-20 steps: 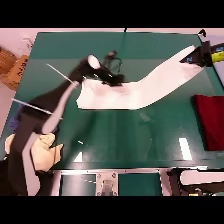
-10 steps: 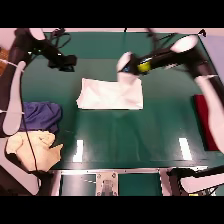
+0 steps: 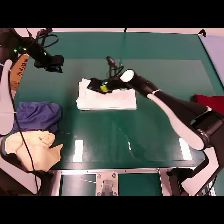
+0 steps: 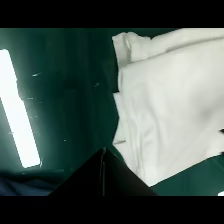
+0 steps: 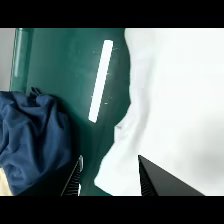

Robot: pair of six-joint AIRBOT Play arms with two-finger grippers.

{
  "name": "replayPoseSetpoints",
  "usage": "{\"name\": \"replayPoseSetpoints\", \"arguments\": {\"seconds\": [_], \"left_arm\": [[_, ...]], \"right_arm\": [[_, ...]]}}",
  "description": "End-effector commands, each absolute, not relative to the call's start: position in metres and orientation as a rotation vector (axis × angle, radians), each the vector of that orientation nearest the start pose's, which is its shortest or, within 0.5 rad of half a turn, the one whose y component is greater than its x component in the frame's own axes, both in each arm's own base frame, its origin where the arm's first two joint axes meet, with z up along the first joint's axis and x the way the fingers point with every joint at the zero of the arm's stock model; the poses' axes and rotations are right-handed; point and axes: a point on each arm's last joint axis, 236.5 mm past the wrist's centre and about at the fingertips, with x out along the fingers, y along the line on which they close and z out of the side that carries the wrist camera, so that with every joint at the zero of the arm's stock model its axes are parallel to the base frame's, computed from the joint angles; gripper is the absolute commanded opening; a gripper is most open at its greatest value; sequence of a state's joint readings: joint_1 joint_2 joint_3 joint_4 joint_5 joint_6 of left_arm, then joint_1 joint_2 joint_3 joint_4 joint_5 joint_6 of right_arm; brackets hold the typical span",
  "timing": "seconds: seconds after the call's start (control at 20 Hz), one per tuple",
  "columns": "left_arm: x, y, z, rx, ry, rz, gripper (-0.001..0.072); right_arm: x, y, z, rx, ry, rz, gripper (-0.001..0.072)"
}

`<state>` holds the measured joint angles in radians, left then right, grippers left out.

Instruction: Fold the shirts.

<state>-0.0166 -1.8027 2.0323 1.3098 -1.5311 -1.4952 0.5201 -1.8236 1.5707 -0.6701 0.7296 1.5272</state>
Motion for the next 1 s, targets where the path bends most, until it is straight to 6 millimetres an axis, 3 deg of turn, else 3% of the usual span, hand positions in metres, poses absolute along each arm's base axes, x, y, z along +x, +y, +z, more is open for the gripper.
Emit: {"name": "replayPoseSetpoints", "arguments": {"seconds": [0.0, 0.15, 0.25, 0.3, 0.4, 0.5, 0.55, 0.75, 0.8, 0.85, 0.95], "left_arm": [[0.498, -0.067, 0.066, -0.096, 1.287, -0.284, 0.0029], [0.498, -0.067, 0.066, -0.098, 1.288, -0.283, 0.0029], [0.498, -0.067, 0.066, -0.103, 1.29, -0.278, 0.0029], [0.498, -0.067, 0.066, -0.103, 1.29, -0.278, 0.0028], [0.498, -0.067, 0.066, -0.117, 1.291, -0.268, 0.0029], [0.499, -0.067, 0.066, -0.125, 1.289, -0.261, 0.0029], [0.499, -0.067, 0.066, -0.125, 1.29, -0.261, 0.0029], [0.499, -0.067, 0.066, -0.125, 1.29, -0.261, 0.0029], [0.499, -0.067, 0.066, -0.125, 1.29, -0.261, 0.0029], [0.498, -0.067, 0.066, -0.125, 1.291, -0.262, 0.0029], [0.498, -0.067, 0.066, -0.125, 1.293, -0.262, 0.0029]], "right_arm": [[0.463, 0.325, 0.013, 0.556, 1.178, 0.636, 0.0414], [0.47, 0.224, 0.017, 0.497, 1.249, 0.521, 0.0417], [0.464, 0.164, 0.002, 0.477, 1.332, 0.428, 0.05], [0.46, 0.143, -0.01, 0.503, 1.362, 0.387, 0.0508], [0.45, 0.121, -0.041, 0.559, 1.413, 0.319, 0.0508], [0.44, 0.125, -0.071, 0.604, 1.452, 0.316, 0.0508], [0.438, 0.138, -0.082, 0.642, 1.463, 0.349, 0.0508], [0.448, 0.195, -0.101, 0.77, 1.443, 0.444, 0.0498], [0.451, 0.206, -0.103, 0.785, 1.433, 0.45, 0.0465], [0.454, 0.214, -0.102, 0.792, 1.425, 0.462, 0.0416], [0.462, 0.226, -0.087, 0.795, 1.392, 0.514, 0.0078]]}}
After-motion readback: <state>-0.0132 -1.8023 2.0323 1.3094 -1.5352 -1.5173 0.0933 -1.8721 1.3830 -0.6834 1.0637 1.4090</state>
